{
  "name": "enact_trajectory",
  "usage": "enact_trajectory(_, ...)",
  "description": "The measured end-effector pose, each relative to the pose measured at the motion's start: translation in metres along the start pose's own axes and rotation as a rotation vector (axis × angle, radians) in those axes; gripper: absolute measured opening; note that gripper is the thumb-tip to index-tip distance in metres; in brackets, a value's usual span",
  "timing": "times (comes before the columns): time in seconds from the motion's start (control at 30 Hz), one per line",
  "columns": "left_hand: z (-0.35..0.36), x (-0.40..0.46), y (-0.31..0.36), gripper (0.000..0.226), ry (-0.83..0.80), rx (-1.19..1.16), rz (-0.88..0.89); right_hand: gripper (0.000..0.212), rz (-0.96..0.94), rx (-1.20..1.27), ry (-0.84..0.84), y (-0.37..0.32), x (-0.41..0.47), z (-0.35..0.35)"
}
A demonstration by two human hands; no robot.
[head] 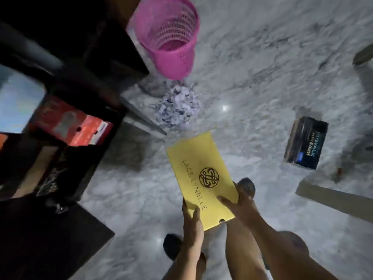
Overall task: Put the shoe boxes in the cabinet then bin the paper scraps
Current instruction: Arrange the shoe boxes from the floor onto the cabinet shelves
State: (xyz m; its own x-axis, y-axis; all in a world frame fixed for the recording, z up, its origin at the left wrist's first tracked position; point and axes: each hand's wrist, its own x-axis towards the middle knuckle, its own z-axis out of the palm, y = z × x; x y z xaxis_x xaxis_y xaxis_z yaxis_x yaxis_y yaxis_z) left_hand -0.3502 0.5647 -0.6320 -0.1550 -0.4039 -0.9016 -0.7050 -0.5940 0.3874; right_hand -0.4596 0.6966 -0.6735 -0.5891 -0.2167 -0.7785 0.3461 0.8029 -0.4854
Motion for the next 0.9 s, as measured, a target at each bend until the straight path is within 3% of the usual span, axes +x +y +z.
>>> enact_trajectory(0.07, -0.061, -0.025, -0.012, 0.058, 0.082, -0.132, -0.028, 0.096, -0.082, -0.089, -0.071, -0.02, -0.04, 0.044)
enact_trajectory(0.13, -0.119, -0.041, -0.019, 0.066, 0.153, -0.295, 0.035, 0.085, -0.163, -0.136, -0.139, -0.059, -0.081, 0.079)
enact_trajectory(0.2, -0.169, -0.059, -0.012, 0.055, 0.245, -0.455, 0.103, 0.068, -0.25, -0.188, -0.191, -0.101, -0.117, 0.111)
enact_trajectory(0.27, -0.214, -0.069, 0.0, 0.055, 0.297, -0.532, 0.101, 0.076, -0.336, -0.184, -0.221, -0.135, -0.136, 0.143)
enact_trajectory(0.37, -0.27, -0.074, 0.03, 0.052, 0.257, -0.516, 0.157, 0.091, -0.453, -0.135, -0.197, -0.187, -0.135, 0.176)
enact_trajectory(0.6, -0.366, -0.04, 0.18, 0.065, 0.223, -0.414, 0.52, 0.067, -0.731, -0.118, 0.011, -0.402, -0.126, 0.202)
enact_trajectory(0.73, -0.406, -0.002, 0.255, 0.069, 0.254, -0.399, 0.615, 0.076, -0.8, -0.107, 0.116, -0.496, -0.096, 0.23)
enact_trajectory(0.8, -0.424, 0.01, 0.282, 0.066, 0.293, -0.426, 0.674, 0.069, -0.824, -0.118, 0.11, -0.535, -0.075, 0.248)
enact_trajectory(0.9, -0.445, 0.041, 0.308, 0.069, 0.326, -0.443, 0.749, 0.076, -0.874, -0.086, 0.112, -0.579, -0.046, 0.277)
